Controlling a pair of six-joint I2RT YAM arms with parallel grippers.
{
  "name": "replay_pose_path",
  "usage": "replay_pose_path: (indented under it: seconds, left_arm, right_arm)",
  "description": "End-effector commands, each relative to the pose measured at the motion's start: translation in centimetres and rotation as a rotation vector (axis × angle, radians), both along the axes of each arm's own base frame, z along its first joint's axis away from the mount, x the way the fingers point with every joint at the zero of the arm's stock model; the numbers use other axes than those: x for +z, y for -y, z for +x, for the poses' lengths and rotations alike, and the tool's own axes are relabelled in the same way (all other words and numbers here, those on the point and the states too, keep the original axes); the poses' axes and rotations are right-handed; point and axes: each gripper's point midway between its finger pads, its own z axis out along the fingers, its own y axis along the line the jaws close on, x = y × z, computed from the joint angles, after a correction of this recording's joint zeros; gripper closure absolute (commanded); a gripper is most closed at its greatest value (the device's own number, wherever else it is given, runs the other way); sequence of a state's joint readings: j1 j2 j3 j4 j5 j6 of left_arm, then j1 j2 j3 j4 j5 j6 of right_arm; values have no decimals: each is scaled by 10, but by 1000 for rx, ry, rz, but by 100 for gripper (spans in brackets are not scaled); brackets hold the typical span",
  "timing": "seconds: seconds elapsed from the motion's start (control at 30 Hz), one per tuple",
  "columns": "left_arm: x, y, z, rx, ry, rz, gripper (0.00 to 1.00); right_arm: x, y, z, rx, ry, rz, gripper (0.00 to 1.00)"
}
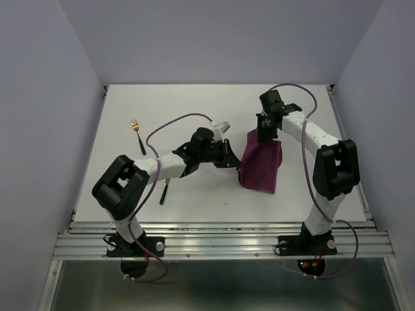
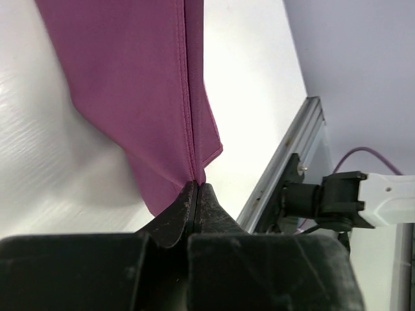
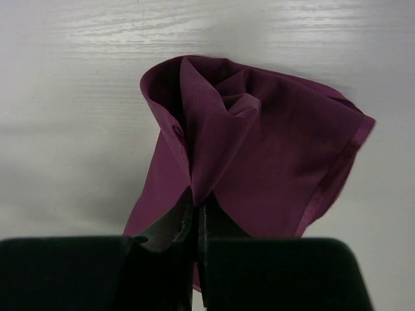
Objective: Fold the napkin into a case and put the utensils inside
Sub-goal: Turn over the upper triangle folded napkin at the center of the board.
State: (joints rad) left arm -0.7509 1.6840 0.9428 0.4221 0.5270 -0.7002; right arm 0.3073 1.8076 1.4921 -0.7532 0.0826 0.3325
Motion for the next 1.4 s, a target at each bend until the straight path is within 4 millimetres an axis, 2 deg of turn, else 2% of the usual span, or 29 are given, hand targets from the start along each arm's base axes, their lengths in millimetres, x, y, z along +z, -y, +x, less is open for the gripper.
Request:
replay_pose_path:
  seconds: [0.0, 0.03, 0.13, 0.17, 0.2, 0.27, 0.37, 0.4, 0.43, 0.47, 0.5, 0.53, 0.63, 0.8, 0.93, 1.13, 1.2, 1.3, 1.37]
  left_arm:
    - [-10, -7, -28, -141, -26, 5, 100]
    - [-10, -7, -27, -140, -23, 15, 100]
    - [-1, -4, -20, -140, 6, 49, 100]
    - [10, -4, -14, -134, 43, 72, 100]
    - [18, -3, -10, -117, 50, 81, 100]
    - [37, -3, -2, -107, 133, 141, 100]
    - [56, -4, 2, -83, 181, 180, 100]
    - [65, -3, 1, -79, 194, 188, 100]
    - [70, 1, -6, -91, 207, 197, 100]
    - [74, 2, -8, -88, 225, 208, 100]
    - [80, 1, -7, -64, 244, 237, 100]
    - [83, 4, -11, -50, 271, 262, 100]
    - [91, 6, -21, -43, 291, 300, 100]
    - [113, 1, -26, 19, 349, 365, 100]
    - [126, 10, -42, 0, 370, 376, 100]
    - [139, 26, -65, -12, 392, 403, 100]
    - [143, 27, -64, 10, 408, 435, 100]
    - [147, 32, -75, 13, 437, 483, 100]
    - [142, 35, -75, 23, 453, 526, 100]
  right_arm:
    - [45, -5, 63, -35, 264, 60, 99]
    - [43, -6, 64, -44, 266, 67, 99]
    - [57, -5, 64, -67, 302, 81, 99]
    - [70, -2, 64, -86, 334, 85, 99]
    - [69, -2, 63, -91, 331, 88, 99]
    - [103, 3, 57, -119, 418, 115, 99]
    - [123, 16, 49, -174, 474, 164, 99]
    - [117, 23, 43, -194, 469, 169, 99]
    - [124, 22, 40, -196, 499, 195, 99]
    - [140, 29, 33, -210, 542, 219, 99]
    - [132, 33, 26, -232, 531, 237, 99]
    - [146, 37, 21, -250, 574, 272, 99]
    - [146, 38, 8, -259, 589, 296, 99]
    - [164, 41, -8, -269, 634, 331, 99]
    - [177, 45, -19, -281, 672, 337, 99]
    - [173, 61, -35, -333, 686, 308, 99]
    - [171, 64, -39, -345, 691, 303, 99]
    - [167, 72, -47, -379, 702, 288, 99]
    - [172, 75, -52, -394, 721, 291, 99]
